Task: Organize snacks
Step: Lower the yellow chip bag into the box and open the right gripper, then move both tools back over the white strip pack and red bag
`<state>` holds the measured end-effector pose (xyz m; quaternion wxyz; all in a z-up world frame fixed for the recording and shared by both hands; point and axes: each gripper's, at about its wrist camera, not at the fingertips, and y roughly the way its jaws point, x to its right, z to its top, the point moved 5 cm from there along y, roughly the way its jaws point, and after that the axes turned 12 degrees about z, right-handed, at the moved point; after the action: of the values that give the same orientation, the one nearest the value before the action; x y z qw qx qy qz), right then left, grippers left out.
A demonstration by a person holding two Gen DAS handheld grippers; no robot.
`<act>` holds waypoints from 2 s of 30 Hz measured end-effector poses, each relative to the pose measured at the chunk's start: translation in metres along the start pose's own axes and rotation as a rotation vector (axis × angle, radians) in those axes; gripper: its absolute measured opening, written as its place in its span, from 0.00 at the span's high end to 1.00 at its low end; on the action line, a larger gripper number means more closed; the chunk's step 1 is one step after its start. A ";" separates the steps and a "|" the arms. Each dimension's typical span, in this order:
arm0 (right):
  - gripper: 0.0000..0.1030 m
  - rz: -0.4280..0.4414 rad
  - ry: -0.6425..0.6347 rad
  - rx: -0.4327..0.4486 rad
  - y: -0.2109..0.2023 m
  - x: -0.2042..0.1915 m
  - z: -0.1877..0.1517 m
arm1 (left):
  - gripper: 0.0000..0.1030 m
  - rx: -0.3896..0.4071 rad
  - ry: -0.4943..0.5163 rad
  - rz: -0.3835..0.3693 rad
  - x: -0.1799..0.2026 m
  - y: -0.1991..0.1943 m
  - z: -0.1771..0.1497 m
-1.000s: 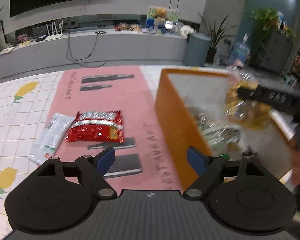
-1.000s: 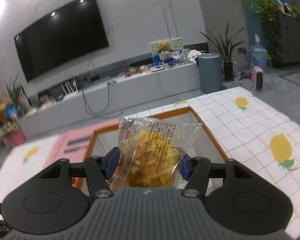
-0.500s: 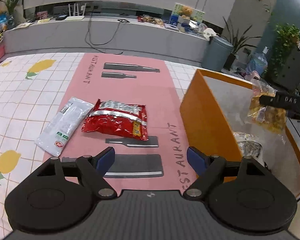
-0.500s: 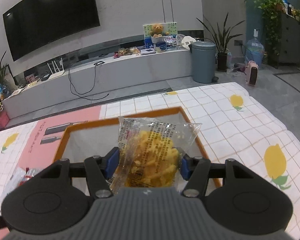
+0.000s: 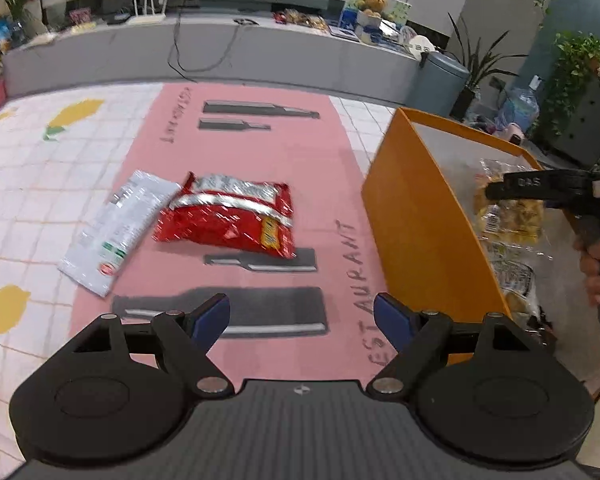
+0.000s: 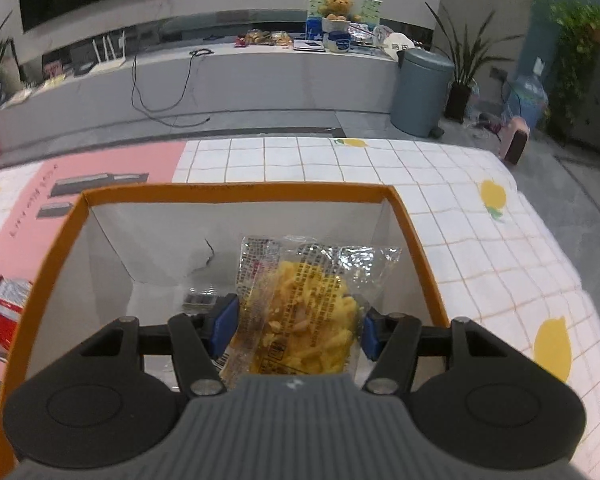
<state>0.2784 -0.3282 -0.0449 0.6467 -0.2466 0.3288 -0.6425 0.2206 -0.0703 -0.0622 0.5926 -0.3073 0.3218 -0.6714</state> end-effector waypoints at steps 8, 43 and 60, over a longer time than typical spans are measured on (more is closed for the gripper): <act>0.14 0.017 0.014 0.069 -0.021 -0.003 0.001 | 0.07 0.020 0.040 -0.002 0.008 -0.008 -0.003; 0.06 0.520 0.028 0.404 -0.118 -0.180 -0.066 | 0.07 0.107 -0.053 0.140 -0.078 -0.031 0.011; 0.03 0.544 -0.023 0.241 -0.056 -0.233 -0.074 | 0.07 0.113 -0.086 0.273 -0.138 0.001 0.046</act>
<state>0.1959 -0.0924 -0.0275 0.8235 -0.0780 0.2967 -0.4773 0.2729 0.0637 -0.0401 0.7080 -0.2552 0.2966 -0.5879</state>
